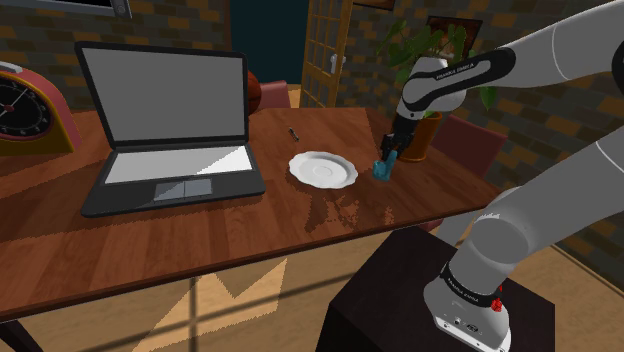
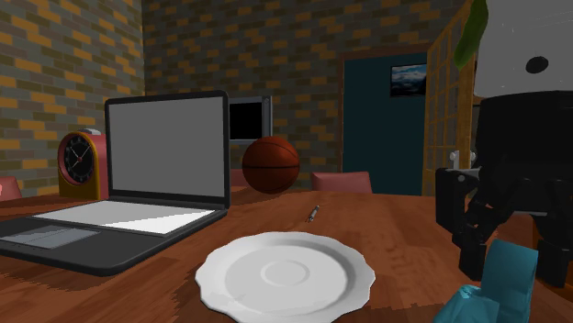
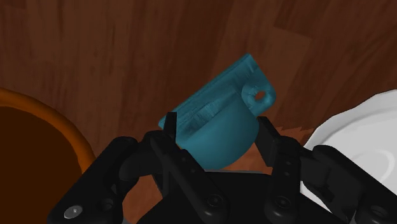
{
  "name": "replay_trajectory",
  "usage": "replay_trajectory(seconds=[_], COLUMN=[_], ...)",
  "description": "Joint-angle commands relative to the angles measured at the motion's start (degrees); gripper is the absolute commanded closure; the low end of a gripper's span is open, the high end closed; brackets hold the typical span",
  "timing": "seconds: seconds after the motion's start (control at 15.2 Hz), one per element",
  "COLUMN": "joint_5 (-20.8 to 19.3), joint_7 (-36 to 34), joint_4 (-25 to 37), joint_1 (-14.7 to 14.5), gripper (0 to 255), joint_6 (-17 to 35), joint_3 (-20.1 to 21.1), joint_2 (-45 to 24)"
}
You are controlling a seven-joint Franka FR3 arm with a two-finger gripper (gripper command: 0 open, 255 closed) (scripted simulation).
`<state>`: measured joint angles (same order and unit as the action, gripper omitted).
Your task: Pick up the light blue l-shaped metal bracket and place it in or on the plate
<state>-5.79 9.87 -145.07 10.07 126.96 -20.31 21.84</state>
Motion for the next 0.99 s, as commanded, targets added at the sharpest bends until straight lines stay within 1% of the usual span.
replay_trajectory(seconds=[0.0, 0.26, 0.92], joint_5=[0.0, 0.0, -0.2], joint_7=[0.0, 0.0, -0.7], joint_4=[0.0, -0.1, 5.2], joint_1=[0.0, 0.0, 0.2], gripper=[255, 255, 255], joint_6=[0.0, 0.0, -8.5], joint_3=[0.0, 0.0, 1.2], joint_2=[0.0, 0.0, 3.3])
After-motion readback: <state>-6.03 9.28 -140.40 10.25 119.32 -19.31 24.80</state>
